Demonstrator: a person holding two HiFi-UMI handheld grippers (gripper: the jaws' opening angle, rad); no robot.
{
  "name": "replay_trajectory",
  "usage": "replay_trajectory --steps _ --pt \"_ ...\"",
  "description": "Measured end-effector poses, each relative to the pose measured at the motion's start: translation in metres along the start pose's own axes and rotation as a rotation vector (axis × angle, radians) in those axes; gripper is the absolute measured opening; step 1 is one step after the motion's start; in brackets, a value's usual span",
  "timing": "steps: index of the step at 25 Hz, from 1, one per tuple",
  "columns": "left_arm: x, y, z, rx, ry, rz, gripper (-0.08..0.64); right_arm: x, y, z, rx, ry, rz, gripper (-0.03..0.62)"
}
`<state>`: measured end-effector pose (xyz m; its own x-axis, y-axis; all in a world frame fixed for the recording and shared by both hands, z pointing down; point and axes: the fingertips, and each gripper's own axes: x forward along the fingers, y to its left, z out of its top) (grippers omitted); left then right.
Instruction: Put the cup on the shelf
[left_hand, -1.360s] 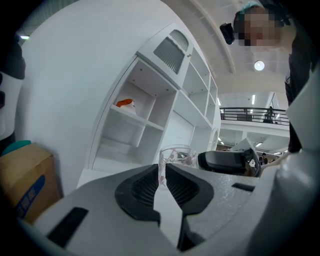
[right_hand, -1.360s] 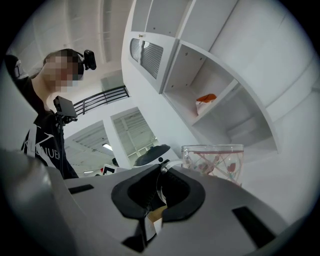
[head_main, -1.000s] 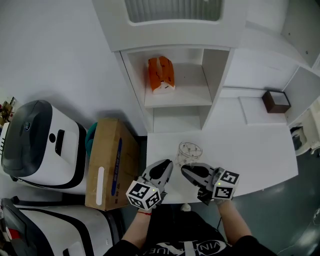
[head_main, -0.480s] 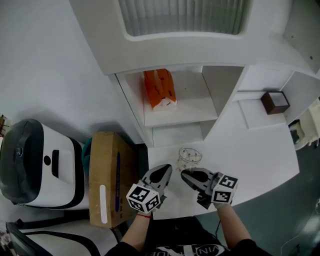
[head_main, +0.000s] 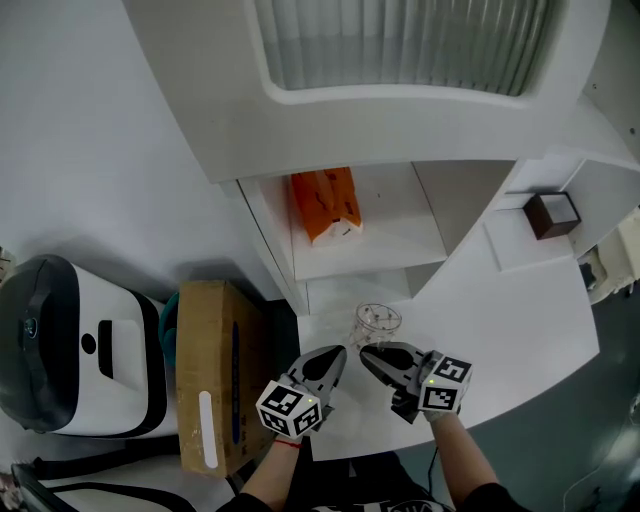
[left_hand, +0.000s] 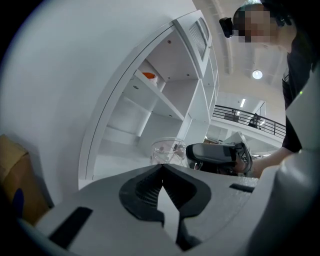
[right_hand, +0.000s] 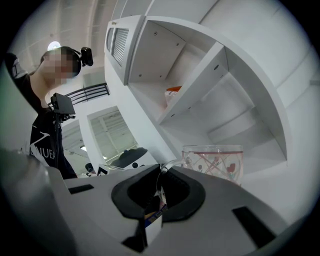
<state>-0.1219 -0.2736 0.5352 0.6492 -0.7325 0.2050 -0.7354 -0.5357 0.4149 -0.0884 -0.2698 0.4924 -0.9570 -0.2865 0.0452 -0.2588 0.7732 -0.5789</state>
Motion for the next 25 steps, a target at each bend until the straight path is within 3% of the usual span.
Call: replay_trajectory --steps 25 --pt "0.030 0.034 0.002 -0.009 0.010 -0.034 0.008 0.037 -0.055 0.011 -0.021 -0.025 -0.057 0.009"
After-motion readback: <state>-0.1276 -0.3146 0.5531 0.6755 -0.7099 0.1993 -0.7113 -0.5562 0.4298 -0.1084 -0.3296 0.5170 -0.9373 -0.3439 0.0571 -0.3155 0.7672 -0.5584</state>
